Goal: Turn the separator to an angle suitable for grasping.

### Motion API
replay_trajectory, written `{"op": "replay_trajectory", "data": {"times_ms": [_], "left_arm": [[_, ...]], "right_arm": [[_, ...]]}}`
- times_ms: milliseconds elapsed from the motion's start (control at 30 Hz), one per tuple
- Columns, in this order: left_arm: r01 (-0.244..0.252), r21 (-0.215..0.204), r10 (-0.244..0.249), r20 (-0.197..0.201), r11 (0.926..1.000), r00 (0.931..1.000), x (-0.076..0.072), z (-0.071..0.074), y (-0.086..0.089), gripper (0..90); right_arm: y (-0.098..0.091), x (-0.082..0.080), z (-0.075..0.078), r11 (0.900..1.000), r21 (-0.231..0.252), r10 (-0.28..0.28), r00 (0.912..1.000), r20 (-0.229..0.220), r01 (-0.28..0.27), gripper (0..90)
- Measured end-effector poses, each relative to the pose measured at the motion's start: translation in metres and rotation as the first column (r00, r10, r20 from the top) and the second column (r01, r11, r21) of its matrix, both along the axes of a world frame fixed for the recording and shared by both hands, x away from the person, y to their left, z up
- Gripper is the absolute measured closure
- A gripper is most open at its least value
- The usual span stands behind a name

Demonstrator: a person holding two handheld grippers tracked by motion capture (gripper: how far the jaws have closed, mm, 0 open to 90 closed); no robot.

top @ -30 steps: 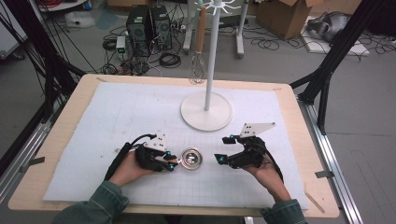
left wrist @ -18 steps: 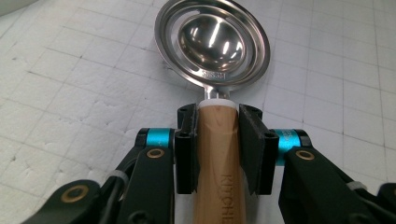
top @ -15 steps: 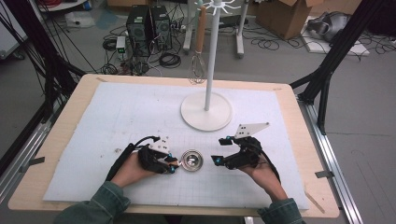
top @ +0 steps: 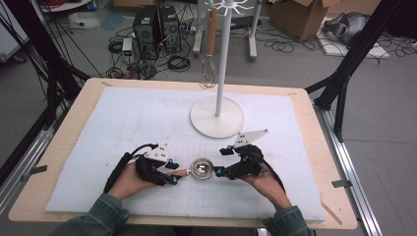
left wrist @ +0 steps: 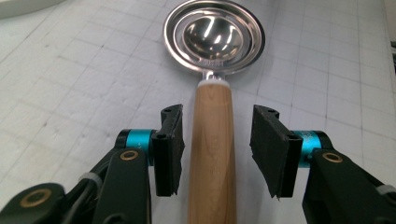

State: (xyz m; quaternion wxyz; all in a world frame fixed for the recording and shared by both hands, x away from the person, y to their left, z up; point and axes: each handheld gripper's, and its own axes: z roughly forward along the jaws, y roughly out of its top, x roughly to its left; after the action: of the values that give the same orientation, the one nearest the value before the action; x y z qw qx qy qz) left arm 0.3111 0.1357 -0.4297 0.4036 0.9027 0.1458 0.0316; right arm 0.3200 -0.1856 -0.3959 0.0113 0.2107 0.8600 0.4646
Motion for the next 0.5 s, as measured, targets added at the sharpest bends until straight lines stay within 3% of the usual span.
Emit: {"op": "replay_trajectory", "data": {"times_ms": [267, 500], "left_arm": [[-0.023, 0.004, 0.022, 0.019, 0.9997, 0.9996, -0.011, 0.002, 0.024, 52.6], [-0.054, 0.007, 0.054, 0.023, 0.9985, 0.9983, -0.018, 0.002, 0.040, 53.8]], "right_arm": [[0.026, 0.006, -0.008, 0.9978, -0.018, 0.063, 0.9979, -0.013, -0.064, 33.2], [0.054, 0.010, -0.014, 0.9891, -0.065, 0.131, 0.9912, -0.016, -0.132, 44.7]]}}
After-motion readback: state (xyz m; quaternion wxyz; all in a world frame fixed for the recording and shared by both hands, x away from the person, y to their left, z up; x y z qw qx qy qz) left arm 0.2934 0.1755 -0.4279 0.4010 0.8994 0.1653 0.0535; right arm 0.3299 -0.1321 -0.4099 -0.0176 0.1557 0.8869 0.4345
